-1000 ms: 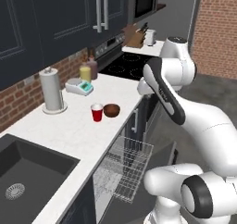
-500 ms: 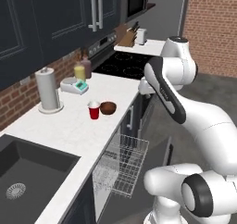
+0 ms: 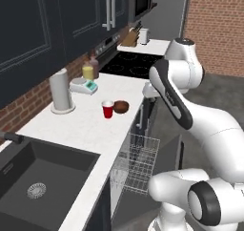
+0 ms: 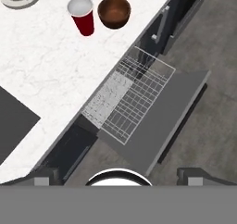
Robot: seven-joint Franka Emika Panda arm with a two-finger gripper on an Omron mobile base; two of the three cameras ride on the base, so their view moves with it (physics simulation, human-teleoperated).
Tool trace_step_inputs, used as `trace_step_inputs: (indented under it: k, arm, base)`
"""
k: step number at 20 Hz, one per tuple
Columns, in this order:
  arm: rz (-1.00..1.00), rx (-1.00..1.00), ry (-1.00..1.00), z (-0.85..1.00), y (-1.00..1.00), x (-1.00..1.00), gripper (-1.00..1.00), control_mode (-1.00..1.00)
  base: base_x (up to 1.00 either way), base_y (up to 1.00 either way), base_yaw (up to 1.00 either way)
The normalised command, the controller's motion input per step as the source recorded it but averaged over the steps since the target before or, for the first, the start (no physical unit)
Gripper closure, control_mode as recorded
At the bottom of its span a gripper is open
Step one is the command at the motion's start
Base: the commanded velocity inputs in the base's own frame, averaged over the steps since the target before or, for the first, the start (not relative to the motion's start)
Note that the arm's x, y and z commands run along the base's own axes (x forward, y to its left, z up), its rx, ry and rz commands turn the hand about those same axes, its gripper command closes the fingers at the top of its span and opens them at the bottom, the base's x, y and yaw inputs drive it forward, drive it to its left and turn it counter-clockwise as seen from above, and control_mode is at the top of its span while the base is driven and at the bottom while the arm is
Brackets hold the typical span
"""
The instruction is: Pick up the cup and bowl from the counter, place them in the dishwasher, and close the dishwasher door.
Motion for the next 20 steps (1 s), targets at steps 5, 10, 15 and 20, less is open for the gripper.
trace_step_inputs:
  k: [5,10,15,20]
  arm:
    - [0.0,0.0,0.0,0.0,0.0,0.0,-1.0,1.0]
    - [0.0,0.0,0.0,0.0,0.0,0.0,-1.0,1.0]
    - [0.0,0.0,0.0,0.0,0.0,0.0,-1.0,1.0]
    - [0.0,0.0,0.0,0.0,0.0,0.0,-1.0,1.0]
  base:
    - [0.15,0.55,-0.14]
    - [0.17,0.46,-0.14]
    - [0.25,0.46,-0.12]
    - [0.34,0.39,-0.09]
